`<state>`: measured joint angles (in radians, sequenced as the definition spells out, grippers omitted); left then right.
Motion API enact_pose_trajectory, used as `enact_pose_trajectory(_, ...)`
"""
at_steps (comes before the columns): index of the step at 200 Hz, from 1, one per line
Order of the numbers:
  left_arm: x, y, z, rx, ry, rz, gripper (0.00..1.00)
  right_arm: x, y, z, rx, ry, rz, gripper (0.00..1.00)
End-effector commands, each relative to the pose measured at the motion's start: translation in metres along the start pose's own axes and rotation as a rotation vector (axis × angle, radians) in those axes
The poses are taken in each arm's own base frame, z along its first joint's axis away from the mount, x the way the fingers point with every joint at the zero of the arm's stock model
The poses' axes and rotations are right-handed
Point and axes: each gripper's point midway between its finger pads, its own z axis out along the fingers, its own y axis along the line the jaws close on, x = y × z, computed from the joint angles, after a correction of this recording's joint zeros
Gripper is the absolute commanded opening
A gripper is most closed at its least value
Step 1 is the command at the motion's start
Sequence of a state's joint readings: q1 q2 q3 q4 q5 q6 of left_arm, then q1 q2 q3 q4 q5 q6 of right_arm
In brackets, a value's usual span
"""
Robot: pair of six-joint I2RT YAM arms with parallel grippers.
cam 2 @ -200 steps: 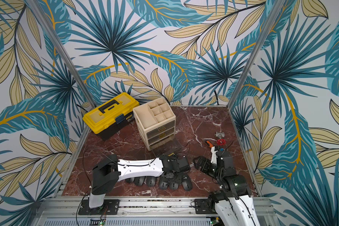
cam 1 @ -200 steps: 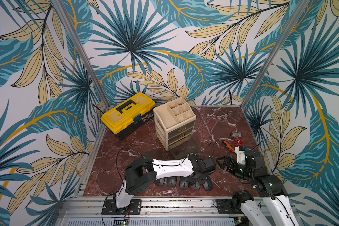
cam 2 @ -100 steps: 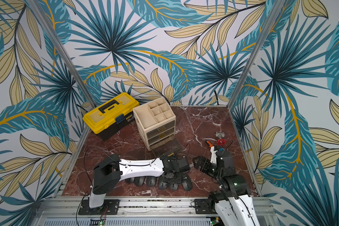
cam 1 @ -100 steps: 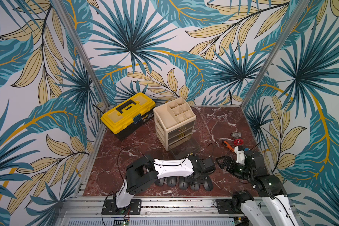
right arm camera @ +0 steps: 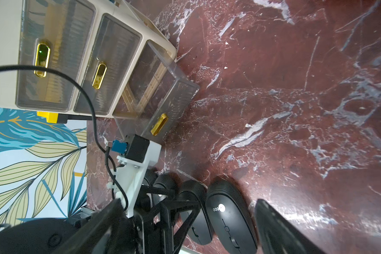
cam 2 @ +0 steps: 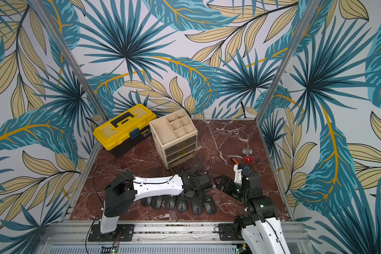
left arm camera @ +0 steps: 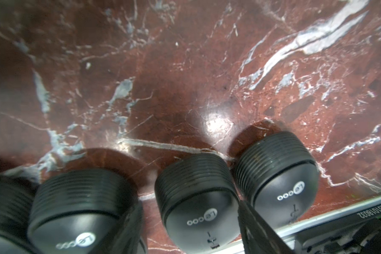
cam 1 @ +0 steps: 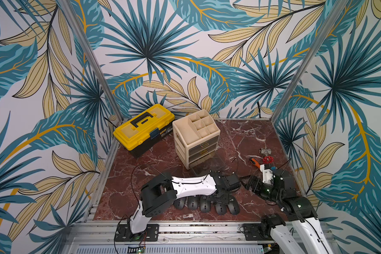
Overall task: Take the mice out of the drawer
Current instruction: Place the mouse at the center of the board, then close the drawer in the storage box.
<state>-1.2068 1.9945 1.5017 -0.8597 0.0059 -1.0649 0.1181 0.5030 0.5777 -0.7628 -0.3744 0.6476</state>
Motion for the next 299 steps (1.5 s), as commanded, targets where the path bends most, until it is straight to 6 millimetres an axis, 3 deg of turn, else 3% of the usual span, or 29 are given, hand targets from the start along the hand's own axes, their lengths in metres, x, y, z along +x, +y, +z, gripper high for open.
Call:
enact_pose_trajectory(1,-0.024,-0.020,-0.065,0.096,-0.104,0.075,0.67,0.004,0.007,0.015,-0.092,0.017,0.055,0.84)
enact_pose_trajectory(21,-0.042,-0.017,-0.107,0.100,-0.177,0.131,0.63,0.005,0.015,0.033,-0.189,0.042,0.118,0.65)
enact_pose_trajectory(36,-0.058,-0.010,-0.142,0.109,-0.242,0.158,0.62,0.003,0.009,0.044,-0.182,0.035,0.147,0.49)
enact_pose_trajectory(57,-0.085,0.010,-0.196,0.082,-0.361,0.177,0.63,0.002,0.003,0.057,-0.161,0.043,0.155,0.29)
enact_pose_trajectory(81,-0.114,0.039,-0.247,0.021,-0.505,0.190,0.67,0.008,0.003,0.075,-0.154,0.087,0.166,0.13)
enact_pose_trajectory(104,-0.137,0.074,-0.283,-0.039,-0.593,0.168,0.70,0.013,0.011,0.093,-0.157,0.112,0.146,0.00)
enact_pose_trajectory(146,-0.176,0.142,-0.334,-0.158,-0.732,0.131,0.77,0.026,0.025,0.123,-0.137,0.155,0.119,0.00)
enact_pose_trajectory(173,-0.200,0.181,-0.350,-0.233,-0.789,0.089,0.85,0.025,0.029,0.137,-0.129,0.139,0.134,0.00)
enact_pose_trajectory(209,-0.233,0.208,-0.358,-0.177,-0.843,0.039,0.99,0.021,0.041,0.159,-0.132,0.133,0.142,0.00)
enact_pose_trajectory(254,-0.268,0.216,-0.338,-0.135,-0.843,0.055,1.00,0.009,0.054,0.186,-0.130,0.107,0.154,0.00)
enact_pose_trajectory(299,-0.292,0.203,-0.303,-0.078,-0.809,0.117,1.00,-0.006,0.067,0.207,-0.129,0.086,0.149,0.00)
